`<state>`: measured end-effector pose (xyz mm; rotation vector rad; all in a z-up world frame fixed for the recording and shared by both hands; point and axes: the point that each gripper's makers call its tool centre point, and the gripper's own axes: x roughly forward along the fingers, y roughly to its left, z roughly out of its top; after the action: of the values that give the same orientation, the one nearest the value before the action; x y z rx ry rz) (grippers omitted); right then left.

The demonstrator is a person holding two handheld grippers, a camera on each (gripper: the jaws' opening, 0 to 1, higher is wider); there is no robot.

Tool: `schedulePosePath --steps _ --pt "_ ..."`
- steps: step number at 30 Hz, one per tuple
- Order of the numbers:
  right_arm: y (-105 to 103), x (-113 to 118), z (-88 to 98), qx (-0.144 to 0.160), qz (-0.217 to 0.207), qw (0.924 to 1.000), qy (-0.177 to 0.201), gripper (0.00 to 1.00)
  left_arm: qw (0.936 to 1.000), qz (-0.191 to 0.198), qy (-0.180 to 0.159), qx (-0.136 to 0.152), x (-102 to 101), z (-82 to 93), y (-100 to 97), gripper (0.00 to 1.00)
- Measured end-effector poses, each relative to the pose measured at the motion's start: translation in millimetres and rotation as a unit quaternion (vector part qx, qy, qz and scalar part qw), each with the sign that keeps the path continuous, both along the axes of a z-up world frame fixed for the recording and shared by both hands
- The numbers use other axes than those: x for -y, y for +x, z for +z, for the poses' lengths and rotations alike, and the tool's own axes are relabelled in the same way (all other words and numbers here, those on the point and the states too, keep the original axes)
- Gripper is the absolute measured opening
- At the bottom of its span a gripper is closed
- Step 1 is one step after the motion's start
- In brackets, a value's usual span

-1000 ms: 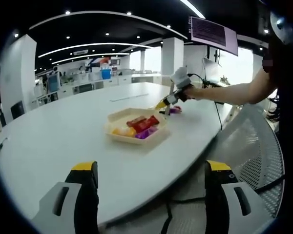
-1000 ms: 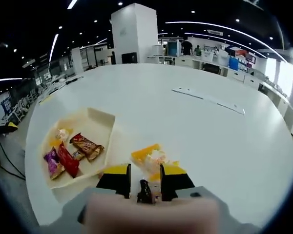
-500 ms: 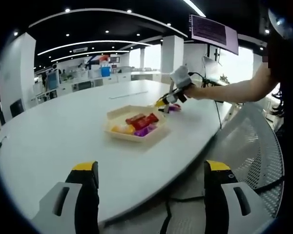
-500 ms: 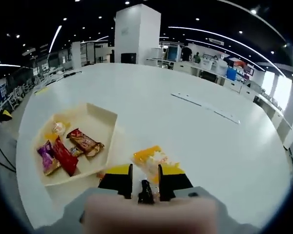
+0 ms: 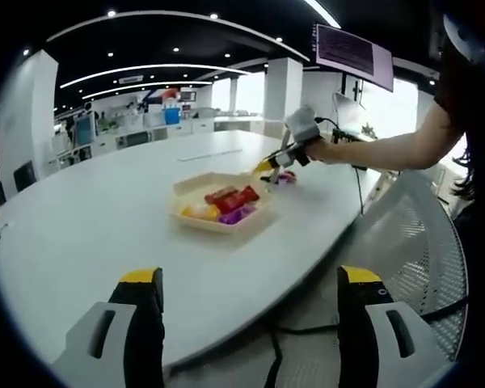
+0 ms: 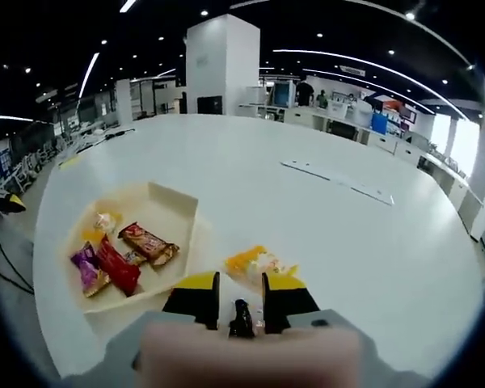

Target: Place the target food into the container with the food tongs after gripping and lifting it, then release it inside without dropping or visibly crushing the food.

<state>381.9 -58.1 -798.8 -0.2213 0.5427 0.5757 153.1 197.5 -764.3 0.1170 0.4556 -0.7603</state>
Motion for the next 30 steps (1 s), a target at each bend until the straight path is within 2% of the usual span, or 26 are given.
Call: schedulePosePath --steps 7,10,11,13,15,22,24,30 --pt "-7 5 12.7 -0.002 -0.009 0.9999 0.012 0.2 1.0 0.003 0.001 0.003 0 0.9 0.3 0.86" --pt "-12 6 21.6 0.005 -0.009 0.9999 0.009 0.2 1.0 0.003 0.001 0.004 0 1.1 0.5 0.85" --pt "-12 8 28.6 0.027 -0.006 0.9996 -0.005 0.2 1.0 0.005 0.003 0.0 -1 0.0 0.5 0.85" --pt "-16 6 32.9 0.017 -0.006 0.9998 0.01 0.2 1.0 0.006 0.004 -0.002 -1 -0.8 0.2 0.84" --pt "-16 7 37.4 0.025 -0.007 0.9996 0.007 0.2 1.0 0.005 0.004 -0.001 -1 -0.5 0.2 0.84" --pt "-15 5 45.0 0.034 -0.011 0.9992 0.017 0.2 1.0 0.008 0.006 -0.002 -2 -1.3 0.1 0.84" --pt "-15 6 47.4 0.046 -0.013 0.9988 0.008 0.2 1.0 0.007 0.006 -0.002 -1 -1.3 -0.2 0.84" --pt "-14 7 55.1 0.044 -0.02 0.9985 0.025 0.2 0.9999 0.011 0.009 -0.005 -2 -2.7 -0.1 0.84"
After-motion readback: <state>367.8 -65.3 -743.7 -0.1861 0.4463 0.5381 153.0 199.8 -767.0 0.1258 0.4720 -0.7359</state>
